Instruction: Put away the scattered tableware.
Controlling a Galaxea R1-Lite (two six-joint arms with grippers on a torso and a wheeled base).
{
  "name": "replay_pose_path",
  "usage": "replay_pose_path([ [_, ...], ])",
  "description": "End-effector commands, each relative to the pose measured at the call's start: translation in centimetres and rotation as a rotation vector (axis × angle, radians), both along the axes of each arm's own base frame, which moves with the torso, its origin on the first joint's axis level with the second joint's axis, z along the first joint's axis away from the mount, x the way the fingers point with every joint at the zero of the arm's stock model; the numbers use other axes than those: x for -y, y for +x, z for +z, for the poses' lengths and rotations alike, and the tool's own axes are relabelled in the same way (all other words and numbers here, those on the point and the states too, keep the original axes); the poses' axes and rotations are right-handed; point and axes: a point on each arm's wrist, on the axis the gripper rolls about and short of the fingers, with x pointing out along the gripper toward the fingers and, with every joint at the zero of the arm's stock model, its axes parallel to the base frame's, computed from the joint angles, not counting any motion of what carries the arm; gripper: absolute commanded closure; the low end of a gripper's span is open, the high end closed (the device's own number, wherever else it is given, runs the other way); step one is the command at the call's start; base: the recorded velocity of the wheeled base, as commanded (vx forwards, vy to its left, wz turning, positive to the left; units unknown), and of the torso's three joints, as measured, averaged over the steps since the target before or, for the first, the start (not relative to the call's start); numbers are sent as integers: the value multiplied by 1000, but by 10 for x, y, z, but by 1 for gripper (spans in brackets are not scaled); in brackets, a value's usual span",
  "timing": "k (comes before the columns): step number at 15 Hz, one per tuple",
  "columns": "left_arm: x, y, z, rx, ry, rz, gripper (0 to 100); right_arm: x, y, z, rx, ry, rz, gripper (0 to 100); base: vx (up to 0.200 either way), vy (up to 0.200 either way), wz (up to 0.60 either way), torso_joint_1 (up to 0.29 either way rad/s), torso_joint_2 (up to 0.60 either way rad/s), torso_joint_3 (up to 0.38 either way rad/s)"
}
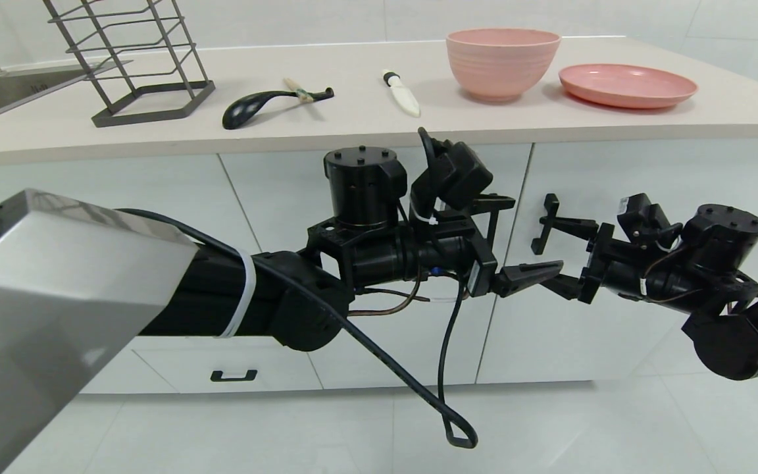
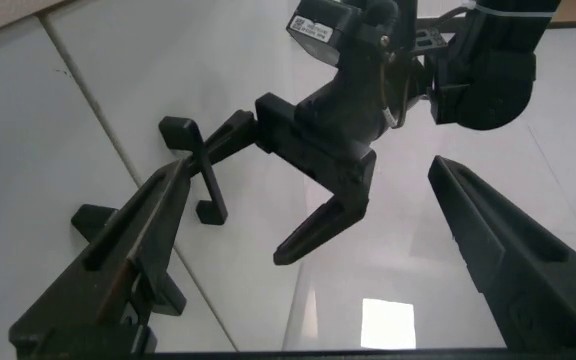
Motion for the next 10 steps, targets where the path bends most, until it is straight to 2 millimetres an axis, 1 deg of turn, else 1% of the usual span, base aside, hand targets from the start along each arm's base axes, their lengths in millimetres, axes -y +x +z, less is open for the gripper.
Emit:
replay_pose_path([
  [1,-1,1,1,1,-2,4,0,-2,5,-3,-1,-1,6,0,0,0,0,0,0,0],
  [4,-5,4,1,1,-2,16,0,-4,10,1,20,-3,61,0,0,0,0,0,0,0],
  [5,-5,5,-1,-6,0,16,0,-4,11,-1,5,-3,115,0,0,0,0,0,0,0],
  [10,-3,7,-5,-30,0,13,0,-5,9,-4,-10,-21,254,0,0,0,0,0,0,0],
])
